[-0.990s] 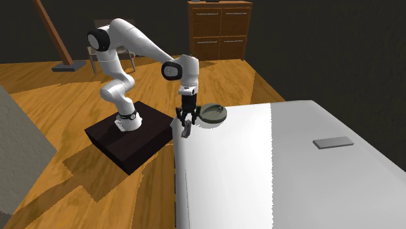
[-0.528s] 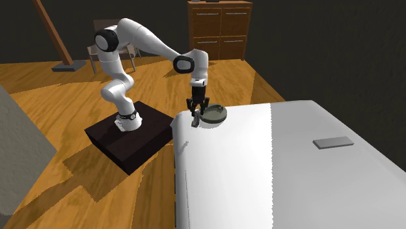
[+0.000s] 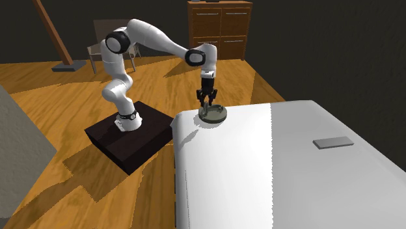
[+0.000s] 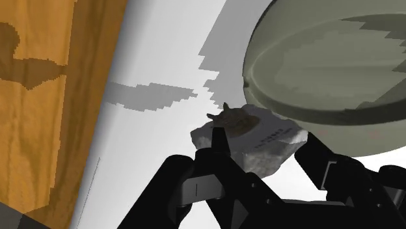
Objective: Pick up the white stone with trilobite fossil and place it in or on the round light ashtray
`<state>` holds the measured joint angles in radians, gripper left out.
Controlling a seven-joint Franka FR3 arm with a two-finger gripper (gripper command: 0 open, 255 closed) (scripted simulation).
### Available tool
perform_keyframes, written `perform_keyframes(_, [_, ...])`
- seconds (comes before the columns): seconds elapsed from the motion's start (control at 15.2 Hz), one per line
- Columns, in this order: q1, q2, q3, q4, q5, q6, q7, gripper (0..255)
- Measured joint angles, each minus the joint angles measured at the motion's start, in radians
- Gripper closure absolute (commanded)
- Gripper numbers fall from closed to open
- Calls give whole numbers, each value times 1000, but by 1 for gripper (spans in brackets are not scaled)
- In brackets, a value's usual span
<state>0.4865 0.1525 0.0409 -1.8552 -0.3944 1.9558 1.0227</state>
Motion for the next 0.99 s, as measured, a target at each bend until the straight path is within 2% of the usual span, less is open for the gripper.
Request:
perform_keyframes(0.46, [85, 129, 53, 178, 0, -94, 109, 255])
perform_keyframes(0.99, [90, 166, 53, 134, -14, -23, 148, 255])
